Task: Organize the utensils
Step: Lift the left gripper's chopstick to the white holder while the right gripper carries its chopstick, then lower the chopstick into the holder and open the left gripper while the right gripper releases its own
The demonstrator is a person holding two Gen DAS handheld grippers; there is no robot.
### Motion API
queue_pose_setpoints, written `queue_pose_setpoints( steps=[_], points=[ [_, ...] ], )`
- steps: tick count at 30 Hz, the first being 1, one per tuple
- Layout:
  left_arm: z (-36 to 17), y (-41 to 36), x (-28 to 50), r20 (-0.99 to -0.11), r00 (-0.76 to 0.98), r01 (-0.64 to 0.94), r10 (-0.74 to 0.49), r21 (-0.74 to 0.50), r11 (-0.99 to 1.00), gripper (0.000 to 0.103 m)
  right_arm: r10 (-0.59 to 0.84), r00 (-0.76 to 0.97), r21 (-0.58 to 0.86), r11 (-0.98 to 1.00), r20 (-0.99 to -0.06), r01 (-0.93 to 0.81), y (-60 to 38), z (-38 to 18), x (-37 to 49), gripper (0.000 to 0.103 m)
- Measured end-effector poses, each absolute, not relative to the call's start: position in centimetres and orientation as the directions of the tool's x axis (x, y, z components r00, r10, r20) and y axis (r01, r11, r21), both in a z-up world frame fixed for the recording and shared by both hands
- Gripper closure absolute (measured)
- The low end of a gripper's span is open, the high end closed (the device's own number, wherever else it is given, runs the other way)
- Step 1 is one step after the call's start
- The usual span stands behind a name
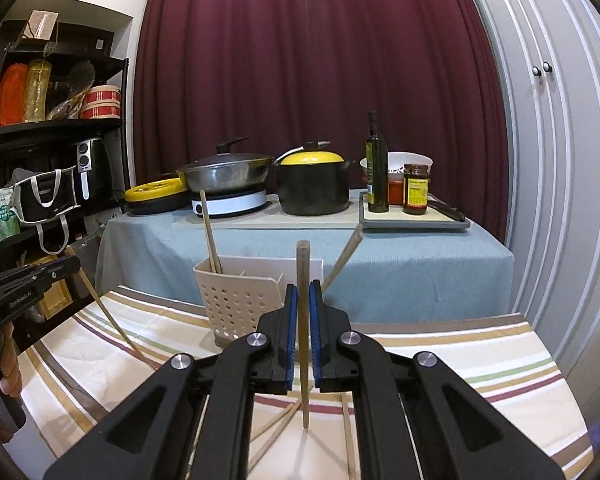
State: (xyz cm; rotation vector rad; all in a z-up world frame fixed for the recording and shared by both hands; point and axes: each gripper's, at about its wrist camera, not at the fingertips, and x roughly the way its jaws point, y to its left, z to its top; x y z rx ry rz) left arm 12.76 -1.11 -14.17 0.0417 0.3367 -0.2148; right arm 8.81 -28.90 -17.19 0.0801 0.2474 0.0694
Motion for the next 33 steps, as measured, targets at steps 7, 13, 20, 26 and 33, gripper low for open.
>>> queue_pose_setpoints(
  steps=[7, 13, 20, 26, 33],
  points=[
    [-10.9, -1.5, 13.8, -0.287, 0.926, 0.249, -0.244, -0.019, 0.968, 0.097, 0.11, 0.976, 0.094, 0.991, -0.186, -0.094, -28.9, -14.3, 9.9, 0.096],
    [-6.2, -2.7, 15.7, -0.188, 0.942, 0.281, -0.277, -0.004, 0.96, 0.097, 0.121, 0.987, 0.064, 0.991, -0.106, -0.115, -28.7, -10.8, 11.7, 0.096],
    [-1.9, -4.6, 19.0, -0.102, 0.946, 0.31, -0.308, 0.001, 0.951, 0.097, 0.141, 0.989, 0.069, 0.988, -0.04, -0.138, -29.1, -7.7, 14.6, 0.096],
    [-0.5, -6.3, 22.0, -0.058, 0.949, 0.311, -0.31, 0.008, 0.95, 0.097, 0.135, 0.99, 0.065, 0.989, -0.033, -0.133, -29.2, -7.2, 17.6, 0.096],
    [-4.4, -7.7, 25.9, -0.13, 0.949, 0.289, -0.286, 0.004, 0.957, 0.097, 0.144, 0.983, 0.102, 0.986, -0.11, -0.133, -29.4, -10.4, 21.3, 0.096]
  ],
)
